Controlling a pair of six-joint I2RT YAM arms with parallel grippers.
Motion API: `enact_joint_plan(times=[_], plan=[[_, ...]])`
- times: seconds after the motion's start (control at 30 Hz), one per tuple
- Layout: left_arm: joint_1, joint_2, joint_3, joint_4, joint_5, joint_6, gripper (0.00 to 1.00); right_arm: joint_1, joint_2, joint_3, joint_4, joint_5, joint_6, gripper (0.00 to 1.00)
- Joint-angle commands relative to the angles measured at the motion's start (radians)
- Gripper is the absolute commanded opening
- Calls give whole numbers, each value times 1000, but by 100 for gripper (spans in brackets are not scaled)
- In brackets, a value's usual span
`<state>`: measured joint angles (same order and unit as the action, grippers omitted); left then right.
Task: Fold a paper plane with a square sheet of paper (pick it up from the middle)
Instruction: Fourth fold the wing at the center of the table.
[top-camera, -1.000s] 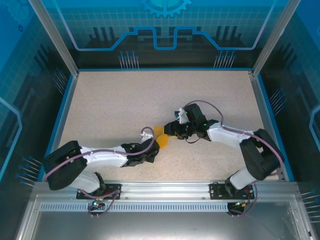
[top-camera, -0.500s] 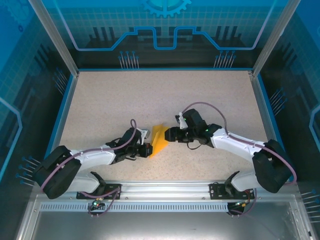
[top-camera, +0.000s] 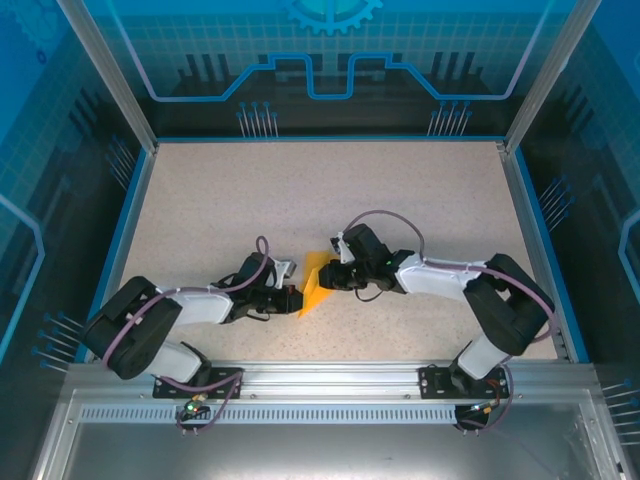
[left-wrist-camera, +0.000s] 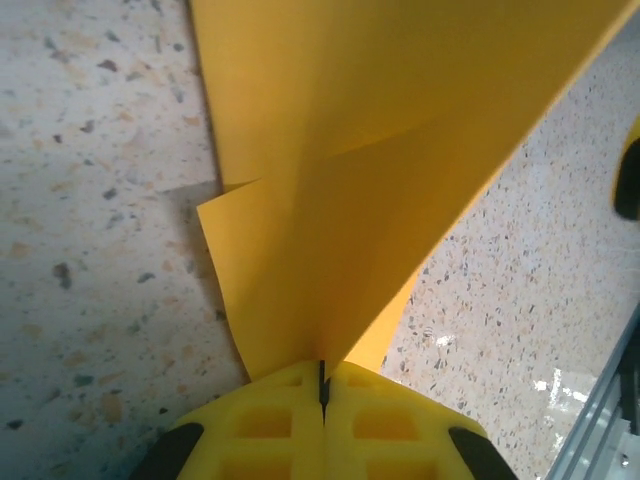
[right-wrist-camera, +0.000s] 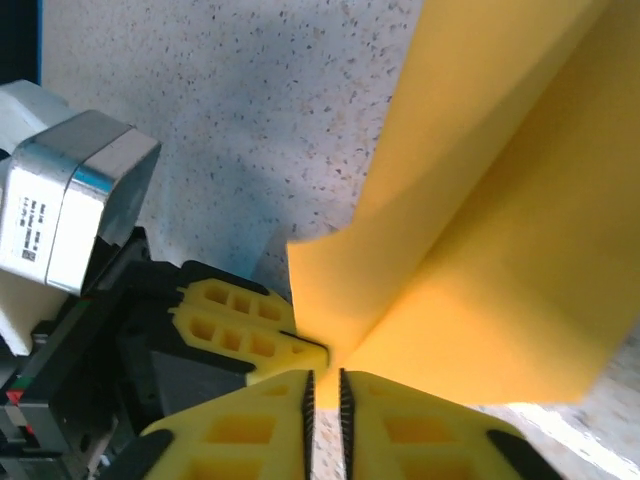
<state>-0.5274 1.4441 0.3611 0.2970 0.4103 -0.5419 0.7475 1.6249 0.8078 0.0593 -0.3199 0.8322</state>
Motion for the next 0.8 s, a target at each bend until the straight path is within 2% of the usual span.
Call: enact_joint_plan(times=[0.0,0.2,0.47,0.67,0.77], plan=[[35,27,-24,17,33,-33,0,1,50,47,113,-100,33,13],[40,58,2,-15,65,-11,0,-5,151,105,160,-150,65,10],[66,39,-2,-38,78,-3,0,-33,224,128,171,-130,76,10],[68,33,-7,-45,80,-4,0,-57,258,126,239,-186,84,11],[76,42,-6,-40,89,-18,0,-57,240,148,158,-161,61,12]])
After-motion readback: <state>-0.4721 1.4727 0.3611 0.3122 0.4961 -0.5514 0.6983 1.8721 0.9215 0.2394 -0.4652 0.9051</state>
